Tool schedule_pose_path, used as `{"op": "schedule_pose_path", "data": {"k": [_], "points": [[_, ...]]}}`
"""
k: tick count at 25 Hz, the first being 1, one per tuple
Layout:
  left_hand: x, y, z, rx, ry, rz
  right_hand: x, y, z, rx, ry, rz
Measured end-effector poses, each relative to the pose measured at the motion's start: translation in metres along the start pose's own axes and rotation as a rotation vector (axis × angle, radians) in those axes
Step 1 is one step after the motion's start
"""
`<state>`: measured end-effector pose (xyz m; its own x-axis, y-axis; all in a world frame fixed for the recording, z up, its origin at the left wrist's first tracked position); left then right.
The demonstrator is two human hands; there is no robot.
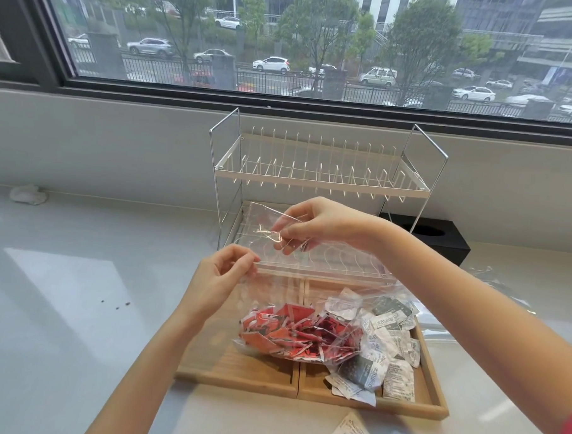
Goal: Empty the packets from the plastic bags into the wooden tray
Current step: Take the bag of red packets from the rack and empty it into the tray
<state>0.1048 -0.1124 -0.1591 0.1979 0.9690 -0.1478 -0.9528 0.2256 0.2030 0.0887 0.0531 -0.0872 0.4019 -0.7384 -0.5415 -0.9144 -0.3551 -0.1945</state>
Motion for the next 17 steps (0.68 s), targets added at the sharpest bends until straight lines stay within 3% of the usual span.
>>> {"op": "schedule_pose_path", "data": {"k": [6, 9, 14, 17], "points": [[0.003, -0.001, 0.005, -0.006, -0.076, 0.083, 0.002, -0.008, -0.007, -0.032, -0.008, -0.088], [0.004, -0.002, 0.008, -0.006, -0.087, 0.066, 0.006, -0.009, -0.009, 0.047, 0.045, -0.223], [0.006, -0.001, 0.012, 0.014, -0.113, 0.096, 0.018, 0.005, -0.004, 0.134, -0.03, -0.293], [0.006, 0.001, 0.011, 0.011, -0.101, 0.091, 0.026, 0.007, -0.001, 0.155, 0.065, -0.345]]}}
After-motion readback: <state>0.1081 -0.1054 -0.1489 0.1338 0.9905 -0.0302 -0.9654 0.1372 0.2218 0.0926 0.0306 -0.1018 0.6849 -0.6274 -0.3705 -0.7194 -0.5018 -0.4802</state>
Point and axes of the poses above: each hand's wrist, its own y-axis towards the middle knuckle, its own x-axis out of the palm, z = x × y, the point moved 4 cm from there along y, towards the middle knuckle
